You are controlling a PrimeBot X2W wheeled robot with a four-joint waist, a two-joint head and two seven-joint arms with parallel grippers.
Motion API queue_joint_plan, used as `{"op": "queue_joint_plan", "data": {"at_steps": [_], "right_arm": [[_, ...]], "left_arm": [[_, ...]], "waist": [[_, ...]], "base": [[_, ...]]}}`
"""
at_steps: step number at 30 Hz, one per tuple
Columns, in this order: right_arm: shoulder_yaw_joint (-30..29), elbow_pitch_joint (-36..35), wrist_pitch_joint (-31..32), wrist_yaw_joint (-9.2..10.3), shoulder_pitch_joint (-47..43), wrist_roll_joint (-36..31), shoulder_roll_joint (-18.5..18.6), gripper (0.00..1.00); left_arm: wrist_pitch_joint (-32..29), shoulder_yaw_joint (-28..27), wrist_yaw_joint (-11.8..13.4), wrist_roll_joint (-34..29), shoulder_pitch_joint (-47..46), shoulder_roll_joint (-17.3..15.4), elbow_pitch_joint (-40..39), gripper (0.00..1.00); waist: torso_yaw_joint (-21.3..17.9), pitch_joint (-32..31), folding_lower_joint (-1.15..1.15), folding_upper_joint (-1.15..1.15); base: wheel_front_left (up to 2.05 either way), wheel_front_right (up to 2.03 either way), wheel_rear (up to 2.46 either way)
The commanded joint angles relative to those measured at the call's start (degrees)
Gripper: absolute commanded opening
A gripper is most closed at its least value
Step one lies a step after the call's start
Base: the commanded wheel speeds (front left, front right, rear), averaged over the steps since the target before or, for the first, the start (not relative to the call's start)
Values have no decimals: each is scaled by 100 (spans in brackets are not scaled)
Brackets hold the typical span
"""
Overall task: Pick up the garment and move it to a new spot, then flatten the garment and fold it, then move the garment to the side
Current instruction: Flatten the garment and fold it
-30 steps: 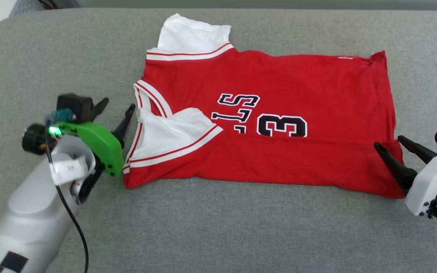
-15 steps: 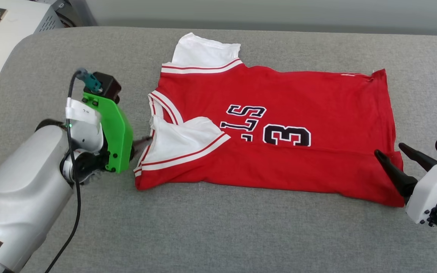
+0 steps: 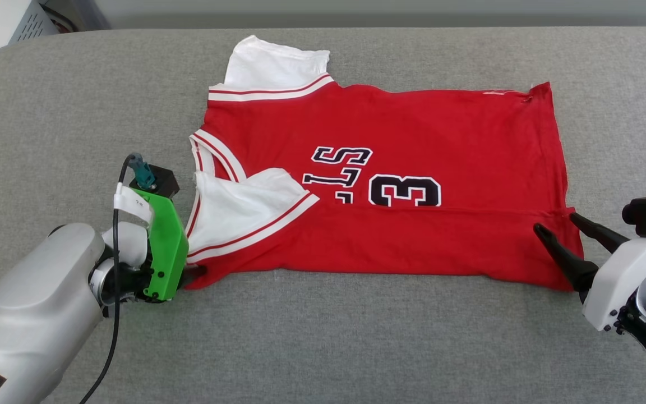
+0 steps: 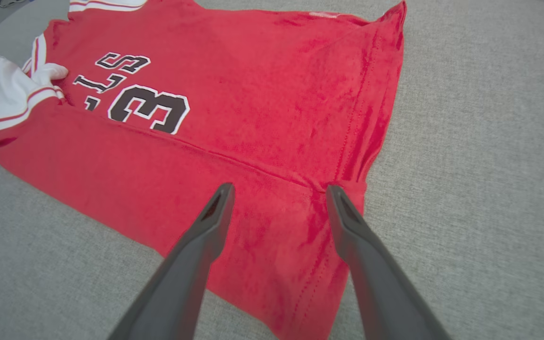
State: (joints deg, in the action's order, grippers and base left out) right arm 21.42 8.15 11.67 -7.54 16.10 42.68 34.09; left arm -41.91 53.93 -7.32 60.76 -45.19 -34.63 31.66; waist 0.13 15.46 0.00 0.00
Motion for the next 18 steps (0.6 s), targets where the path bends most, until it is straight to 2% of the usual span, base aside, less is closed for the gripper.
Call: {"op": "queue_joint_plan", "data": {"at_steps": [1, 2, 3, 4, 9, 13, 18], "right_arm": [[23, 11, 17, 5, 111, -38, -25, 100], [33, 16, 20, 5, 133, -33, -23, 100], [34, 17, 23, 5, 151, -30, -13, 100], [31, 10, 14, 5, 180, -43, 8, 100], [78, -110, 114, 5, 353, -200, 230, 100], [58, -271, 452, 5, 589, -253, 477, 100], [115, -428, 1621, 5, 726, 32, 906, 100]], "left_arm": [[1, 130, -16, 38, 266, 22, 112, 100], [42, 157, -16, 72, 321, 30, 147, 68], [86, 173, -16, 96, 356, 37, 165, 21], [171, 175, -16, 127, 385, 43, 177, 0], [659, 169, -16, 171, 400, -6, 51, 0], [1003, 179, -16, 169, 369, -151, -204, 0], [1396, 146, -16, 181, 368, -325, -541, 0]], "waist": [[-67, 57, 0, 0], [-79, 56, 0, 0], [-85, 53, 0, 0], [-88, 43, 0, 0], [-62, -76, 0, 0], [-19, -194, 0, 0], [40, -279, 0, 0]], "base": [[0, 0, 0], [0, 0, 0], [0, 0, 0], [0, 0, 0], [0, 0, 0], [0, 0, 0], [0, 0, 0]]}}
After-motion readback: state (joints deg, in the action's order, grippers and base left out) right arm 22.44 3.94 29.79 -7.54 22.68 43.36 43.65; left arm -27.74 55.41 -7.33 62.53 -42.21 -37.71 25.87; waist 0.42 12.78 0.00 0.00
